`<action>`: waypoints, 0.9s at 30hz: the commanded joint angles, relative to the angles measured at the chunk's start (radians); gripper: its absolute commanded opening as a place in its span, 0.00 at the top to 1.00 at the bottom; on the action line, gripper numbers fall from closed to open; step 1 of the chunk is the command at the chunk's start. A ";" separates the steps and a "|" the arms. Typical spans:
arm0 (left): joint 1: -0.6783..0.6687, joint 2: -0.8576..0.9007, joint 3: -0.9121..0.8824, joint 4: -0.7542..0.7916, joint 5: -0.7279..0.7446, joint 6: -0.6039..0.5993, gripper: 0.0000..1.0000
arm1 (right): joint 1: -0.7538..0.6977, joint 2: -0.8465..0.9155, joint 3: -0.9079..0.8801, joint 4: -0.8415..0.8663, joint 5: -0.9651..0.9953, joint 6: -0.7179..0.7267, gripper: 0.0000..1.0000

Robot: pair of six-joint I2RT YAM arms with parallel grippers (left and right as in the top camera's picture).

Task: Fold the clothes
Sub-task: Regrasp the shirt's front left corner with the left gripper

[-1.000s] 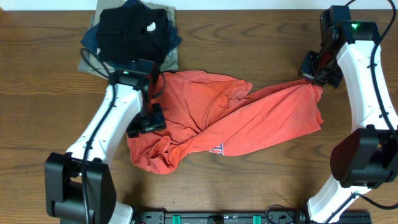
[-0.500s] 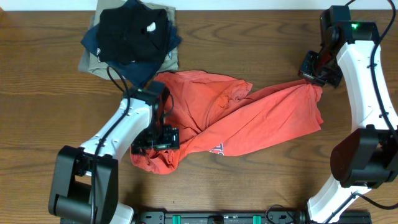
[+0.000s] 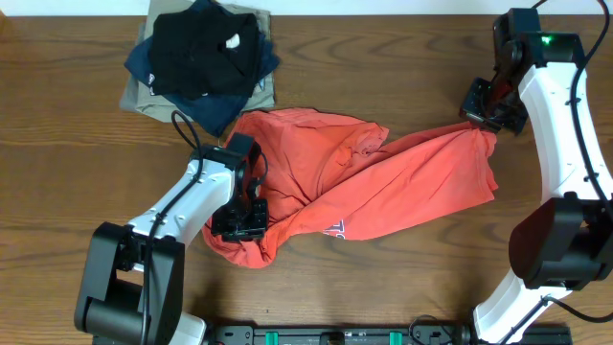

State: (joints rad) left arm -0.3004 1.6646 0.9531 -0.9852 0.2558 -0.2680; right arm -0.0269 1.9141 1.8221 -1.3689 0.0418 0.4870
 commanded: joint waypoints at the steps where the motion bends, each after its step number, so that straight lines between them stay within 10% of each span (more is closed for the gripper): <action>1: 0.000 0.000 -0.001 0.000 -0.048 -0.003 0.81 | 0.002 -0.018 0.016 0.000 0.013 0.002 0.99; 3: 0.000 -0.001 0.005 -0.008 -0.079 -0.024 0.94 | 0.002 -0.018 0.016 -0.001 0.014 0.002 0.99; 27: 0.003 -0.615 0.152 -0.191 -0.329 -0.157 0.95 | -0.003 -0.104 0.016 -0.071 0.027 0.002 0.99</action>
State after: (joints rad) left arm -0.3000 1.1297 1.0267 -1.1549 -0.0113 -0.4004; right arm -0.0269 1.8896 1.8221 -1.4391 0.0437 0.4870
